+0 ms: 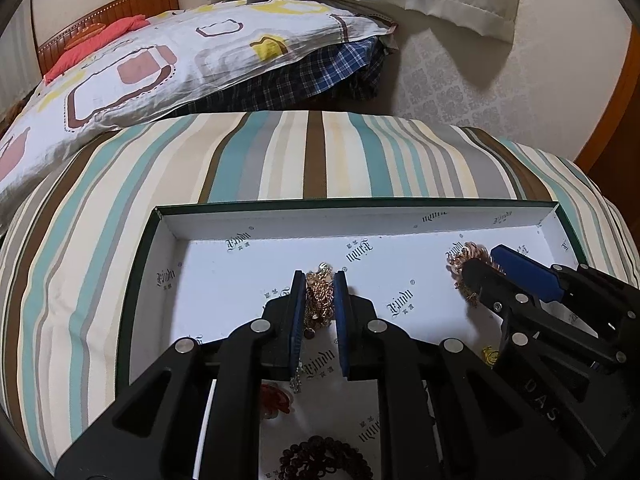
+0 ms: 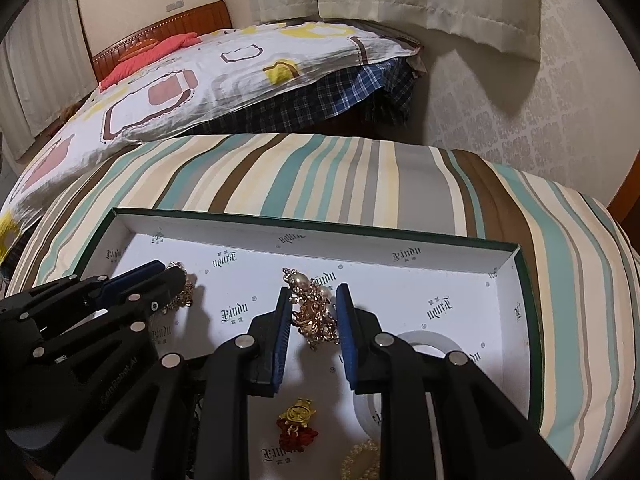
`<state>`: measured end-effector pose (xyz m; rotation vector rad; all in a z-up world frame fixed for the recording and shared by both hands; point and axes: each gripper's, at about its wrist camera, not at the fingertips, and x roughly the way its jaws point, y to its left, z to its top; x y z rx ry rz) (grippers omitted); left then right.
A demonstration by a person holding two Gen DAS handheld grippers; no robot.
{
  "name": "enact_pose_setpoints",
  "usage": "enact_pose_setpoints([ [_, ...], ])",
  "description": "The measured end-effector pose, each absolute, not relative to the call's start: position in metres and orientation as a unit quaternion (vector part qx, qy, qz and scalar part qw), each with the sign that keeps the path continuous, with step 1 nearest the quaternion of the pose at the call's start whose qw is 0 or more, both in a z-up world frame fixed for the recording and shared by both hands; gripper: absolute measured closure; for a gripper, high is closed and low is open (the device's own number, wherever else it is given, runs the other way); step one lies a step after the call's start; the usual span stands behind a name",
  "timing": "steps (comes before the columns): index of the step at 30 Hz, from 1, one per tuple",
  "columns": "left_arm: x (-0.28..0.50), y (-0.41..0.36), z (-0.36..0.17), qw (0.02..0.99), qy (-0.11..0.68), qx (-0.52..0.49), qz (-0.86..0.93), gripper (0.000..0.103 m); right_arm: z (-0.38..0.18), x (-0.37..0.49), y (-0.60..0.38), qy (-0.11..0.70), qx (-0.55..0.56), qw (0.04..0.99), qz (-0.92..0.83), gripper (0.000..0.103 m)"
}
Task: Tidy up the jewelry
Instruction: 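Open both tools to release chain and brooch in the box, then withdraw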
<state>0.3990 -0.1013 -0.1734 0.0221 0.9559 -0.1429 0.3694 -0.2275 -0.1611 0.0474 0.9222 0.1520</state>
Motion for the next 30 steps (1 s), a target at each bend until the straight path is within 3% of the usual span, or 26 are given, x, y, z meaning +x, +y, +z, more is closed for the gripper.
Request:
enact_pose_setpoints([
  [3,0.400,-0.102,-0.174,0.885,0.460,0.012,-0.072,0.083,-0.160,0.369,-0.227,0.442,0.022,0.894,0.071,0.062],
  [10,0.401,-0.100,-0.174,0.883,0.465,0.002,-0.071,0.068,-0.160,0.369,-0.229,0.440,0.025,0.895,0.068,0.060],
  [16,0.400,-0.094,-0.171,0.886,0.460,-0.014,-0.065,0.049,-0.157,0.366,-0.238,0.431,0.026,0.901,0.053,0.048],
  [21,0.398,-0.094,-0.167,0.891,0.451,-0.011,-0.059,0.037,-0.153,0.362,-0.246,0.421,0.022,0.906,0.037,0.032],
  [30,0.392,-0.098,-0.159,0.902,0.428,0.020,-0.052,0.025,-0.149,0.358,-0.259,0.411,0.013,0.911,0.014,0.027],
])
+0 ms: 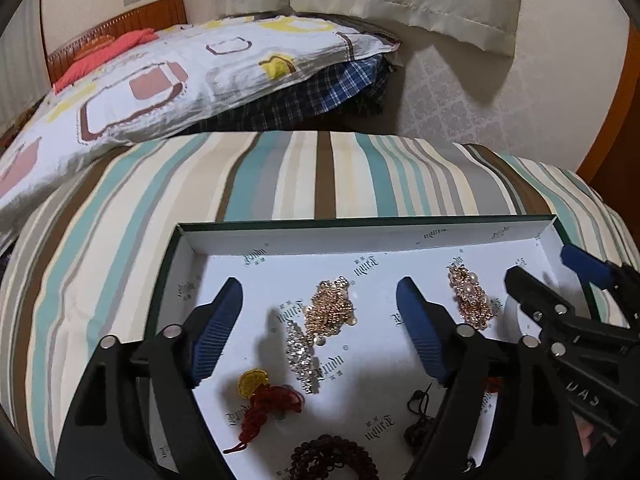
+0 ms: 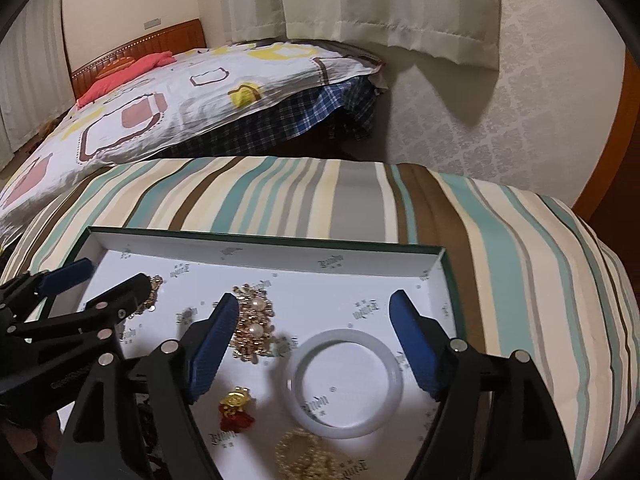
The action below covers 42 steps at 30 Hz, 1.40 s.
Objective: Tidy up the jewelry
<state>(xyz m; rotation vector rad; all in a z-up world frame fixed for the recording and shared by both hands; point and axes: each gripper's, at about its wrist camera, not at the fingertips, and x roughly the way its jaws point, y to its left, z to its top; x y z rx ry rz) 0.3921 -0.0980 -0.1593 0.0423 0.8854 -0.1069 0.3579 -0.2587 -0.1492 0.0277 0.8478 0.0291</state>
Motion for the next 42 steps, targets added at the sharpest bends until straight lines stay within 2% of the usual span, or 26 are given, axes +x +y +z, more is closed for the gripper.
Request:
enact_pose_setpoints([
  [8,0.388,-0.102,-0.157,0.909,0.413,0.045,-0.042,0.014,-0.147,0.355,-0.258,0.404,-0.007,0.915,-0.006,0.022],
  [21,0.364,-0.102,-0.139,0.928,0.367,0.054,-0.035,0.010,-0.140,0.327,-0.276,0.375,0.002,0.926,-0.040,0.019],
  [35,0.314,-0.089,-0.125,0.929,0.368,0.021,-0.043,0.008,-0.132,0.285,-0.281,0.358,0.026,0.933,-0.038,0.019],
  [42,0.279,-0.082,-0.103,0.934,0.354,0.014,-0.044,0.008,-0.107,0.250,-0.278,0.336,0.032,0.941,-0.029,0.019],
])
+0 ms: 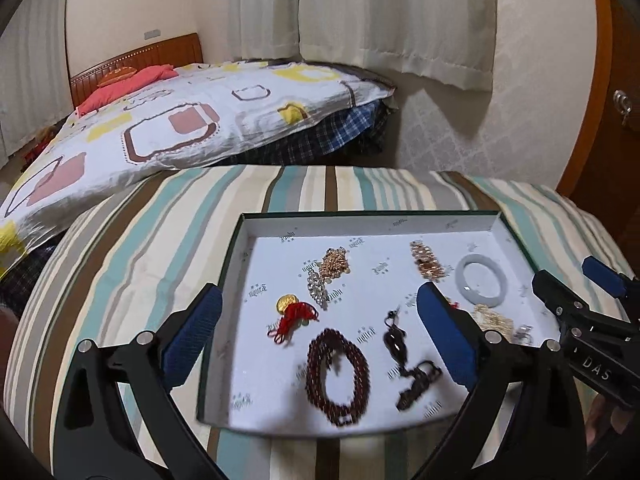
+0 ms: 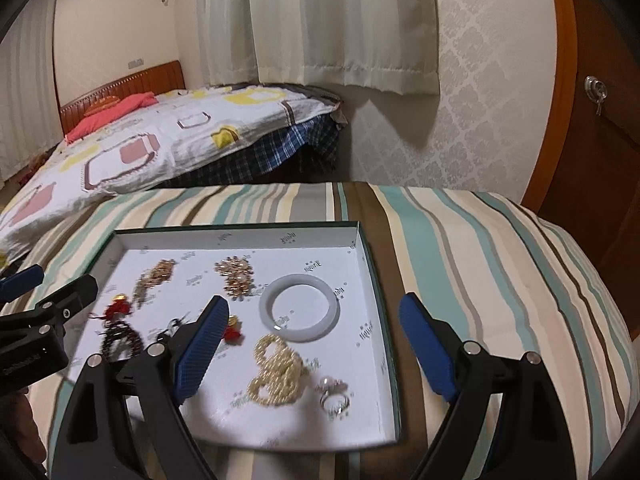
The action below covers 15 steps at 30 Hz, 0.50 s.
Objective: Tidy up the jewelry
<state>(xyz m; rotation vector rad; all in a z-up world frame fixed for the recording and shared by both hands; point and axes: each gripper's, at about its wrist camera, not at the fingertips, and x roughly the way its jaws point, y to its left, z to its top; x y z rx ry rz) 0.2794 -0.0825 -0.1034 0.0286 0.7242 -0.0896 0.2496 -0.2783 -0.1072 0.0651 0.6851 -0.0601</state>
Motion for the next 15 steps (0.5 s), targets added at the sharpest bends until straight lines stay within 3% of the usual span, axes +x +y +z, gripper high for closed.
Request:
enact_pose_setpoints([
  [15,0.186,-0.072,-0.027,0.952,0.304,0.015,-0.037,0.007,-0.038,0.168,-0.265,0.279,0.029,0.960,-0.004,0.019],
])
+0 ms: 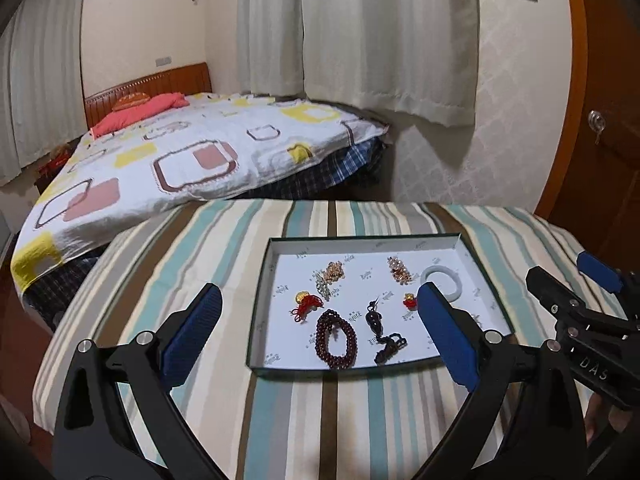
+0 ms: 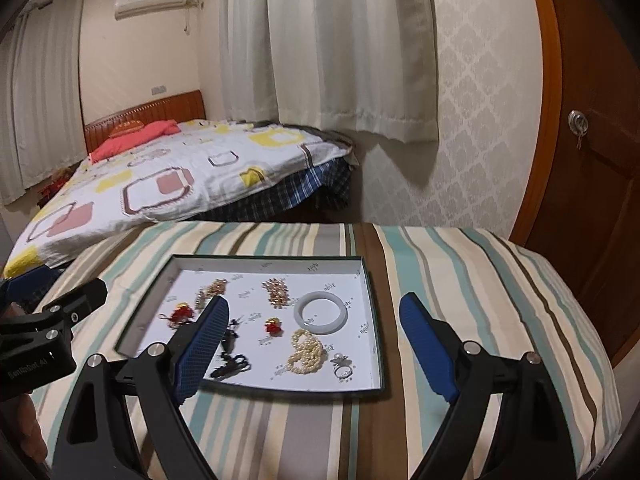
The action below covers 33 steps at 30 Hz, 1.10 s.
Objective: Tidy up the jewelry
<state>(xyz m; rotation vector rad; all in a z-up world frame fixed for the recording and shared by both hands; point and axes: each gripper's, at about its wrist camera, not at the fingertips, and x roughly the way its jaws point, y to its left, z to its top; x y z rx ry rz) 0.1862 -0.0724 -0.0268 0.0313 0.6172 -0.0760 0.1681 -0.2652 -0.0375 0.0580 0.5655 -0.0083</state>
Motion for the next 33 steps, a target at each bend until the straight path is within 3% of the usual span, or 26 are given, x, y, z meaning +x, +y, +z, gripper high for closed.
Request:
enact_pose_setpoints([
  [15,0.099,-0.045,0.031,0.970,0.244,0.003,-0.017,0.004,0.007,0.098,-0.256,0.236,0.018,0.971,0.010,0.019],
  [33,0.054,-0.027,0.046,0.976,0.218,-0.007,-0.025,0.004,0.036,0.053,-0.243,0.189,0.003,0.982,0.012,0.018],
])
